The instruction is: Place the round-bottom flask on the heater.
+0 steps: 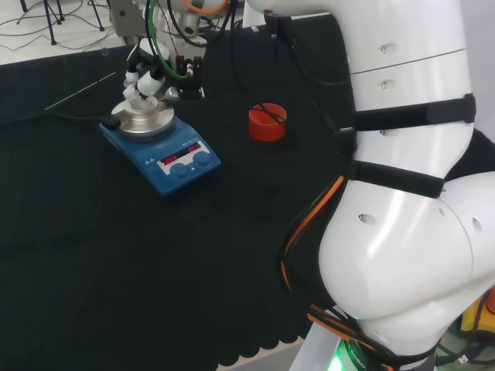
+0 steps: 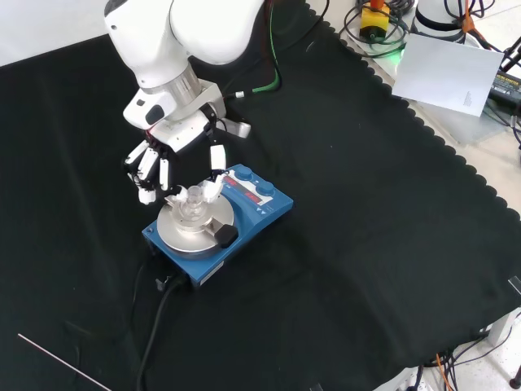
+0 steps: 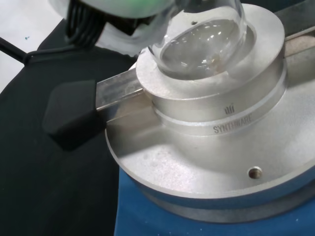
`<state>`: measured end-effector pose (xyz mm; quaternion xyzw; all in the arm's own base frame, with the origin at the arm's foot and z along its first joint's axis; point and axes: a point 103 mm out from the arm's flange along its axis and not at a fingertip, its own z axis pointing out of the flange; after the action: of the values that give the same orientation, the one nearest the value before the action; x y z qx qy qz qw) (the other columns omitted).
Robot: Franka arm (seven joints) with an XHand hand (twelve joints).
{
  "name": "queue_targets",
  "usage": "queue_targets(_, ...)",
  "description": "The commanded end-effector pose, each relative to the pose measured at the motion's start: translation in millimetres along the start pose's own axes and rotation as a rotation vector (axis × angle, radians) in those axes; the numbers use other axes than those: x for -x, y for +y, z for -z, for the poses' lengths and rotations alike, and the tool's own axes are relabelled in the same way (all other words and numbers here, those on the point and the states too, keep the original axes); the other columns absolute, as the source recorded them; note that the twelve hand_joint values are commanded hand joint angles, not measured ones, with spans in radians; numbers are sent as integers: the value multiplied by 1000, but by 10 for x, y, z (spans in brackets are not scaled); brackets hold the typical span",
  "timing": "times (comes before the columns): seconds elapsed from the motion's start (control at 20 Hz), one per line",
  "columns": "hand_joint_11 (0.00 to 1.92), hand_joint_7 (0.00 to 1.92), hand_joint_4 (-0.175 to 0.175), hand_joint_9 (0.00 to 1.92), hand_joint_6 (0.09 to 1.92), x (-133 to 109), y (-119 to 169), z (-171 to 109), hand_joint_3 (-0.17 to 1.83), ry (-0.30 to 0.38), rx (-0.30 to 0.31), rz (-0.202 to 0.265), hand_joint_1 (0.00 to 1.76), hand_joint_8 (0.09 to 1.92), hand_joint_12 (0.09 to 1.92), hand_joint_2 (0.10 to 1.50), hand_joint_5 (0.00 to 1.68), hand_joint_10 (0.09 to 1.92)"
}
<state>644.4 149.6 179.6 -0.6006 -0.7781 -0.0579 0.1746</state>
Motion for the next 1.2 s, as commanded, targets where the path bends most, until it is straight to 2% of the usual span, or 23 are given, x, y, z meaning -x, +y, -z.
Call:
queue_targets(0.05,118,434,152,522,1017,92,16,-14,821,9,-11,-11,1094,593,1348,652,1119,640)
queue_targets(0.4,115,434,155,520,1021,183,1,-13,812,22,-3,-22,1091,594,1348,659,1113,639)
queue_targets(0.5,101,428,160,508,1007,183,-9,-3,719,26,-5,-23,1079,603,1354,711,1093,648)
queue_targets(0.65,76,405,173,478,978,176,-26,33,436,26,-5,-31,1047,627,1365,865,1043,674)
queue_targets(0.75,59,392,51,457,888,107,-20,43,470,20,-14,-23,970,626,1359,779,887,678)
queue_targets(0.8,41,381,14,444,859,72,-11,15,533,8,-15,-17,935,626,1367,715,790,683)
queue_targets(0.85,23,369,-7,433,833,64,-6,1,573,2,-18,-14,904,626,1374,664,706,687)
queue_targets(1.0,2,340,-22,411,753,55,-30,21,605,-8,-24,-11,841,627,1370,588,540,693)
queue_targets(1.2,0,316,-21,395,679,41,-87,60,594,-11,-28,-23,813,630,1362,569,487,699)
